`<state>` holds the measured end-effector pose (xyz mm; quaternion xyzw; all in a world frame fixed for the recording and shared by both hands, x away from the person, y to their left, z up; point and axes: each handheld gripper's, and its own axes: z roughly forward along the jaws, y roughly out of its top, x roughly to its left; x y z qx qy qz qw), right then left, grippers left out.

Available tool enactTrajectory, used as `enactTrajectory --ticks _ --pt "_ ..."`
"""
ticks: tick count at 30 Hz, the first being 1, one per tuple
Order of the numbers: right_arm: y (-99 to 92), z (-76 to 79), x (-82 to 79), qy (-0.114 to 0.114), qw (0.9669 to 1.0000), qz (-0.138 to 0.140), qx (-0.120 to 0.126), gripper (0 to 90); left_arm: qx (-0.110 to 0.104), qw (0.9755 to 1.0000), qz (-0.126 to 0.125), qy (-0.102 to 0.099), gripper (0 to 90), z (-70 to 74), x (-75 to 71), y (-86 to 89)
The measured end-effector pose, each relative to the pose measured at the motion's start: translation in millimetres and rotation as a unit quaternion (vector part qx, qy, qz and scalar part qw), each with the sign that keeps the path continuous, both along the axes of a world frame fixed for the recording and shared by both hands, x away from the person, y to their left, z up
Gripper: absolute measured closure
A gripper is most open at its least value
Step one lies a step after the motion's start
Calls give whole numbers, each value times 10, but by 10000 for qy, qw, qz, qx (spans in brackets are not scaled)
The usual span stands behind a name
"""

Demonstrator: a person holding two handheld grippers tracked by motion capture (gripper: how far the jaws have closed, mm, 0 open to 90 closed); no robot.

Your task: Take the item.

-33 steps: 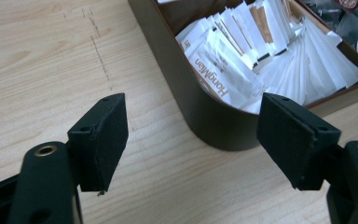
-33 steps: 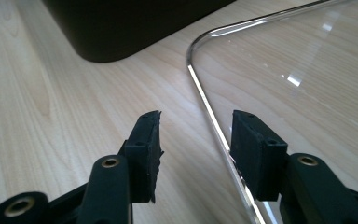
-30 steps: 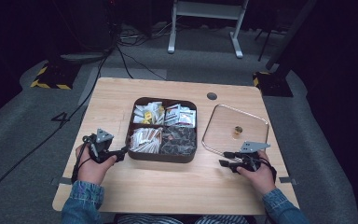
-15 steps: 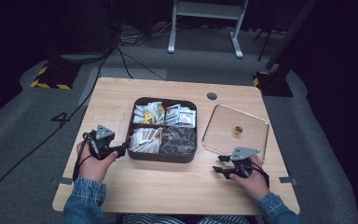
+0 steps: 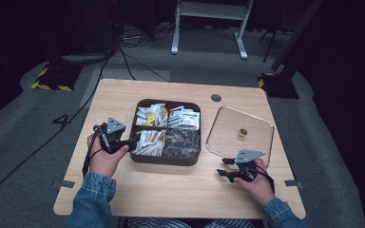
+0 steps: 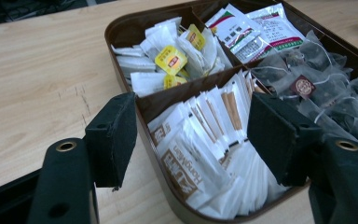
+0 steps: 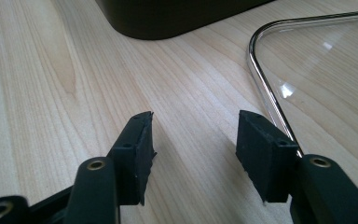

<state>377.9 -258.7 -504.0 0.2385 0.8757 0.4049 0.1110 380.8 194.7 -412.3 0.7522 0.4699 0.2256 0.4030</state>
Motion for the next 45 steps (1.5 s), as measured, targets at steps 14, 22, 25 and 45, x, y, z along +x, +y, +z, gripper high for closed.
enactTrajectory --ticks 14,22,25,45 --pt "1 -1 0 8 10000 11 13 468 429 9987 -111 240 572 -163 200 -254" --pt "0 -1 0 0 10000 15 3 468 855 9937 -39 719 597 -309 273 -323" --pt "0 0 -1 -3 10000 20 1 468 1058 9918 -26 720 673 -324 272 -345" --pt "-1 0 1 27 10000 20 22 469 1127 9875 65 1101 738 -415 284 -285"
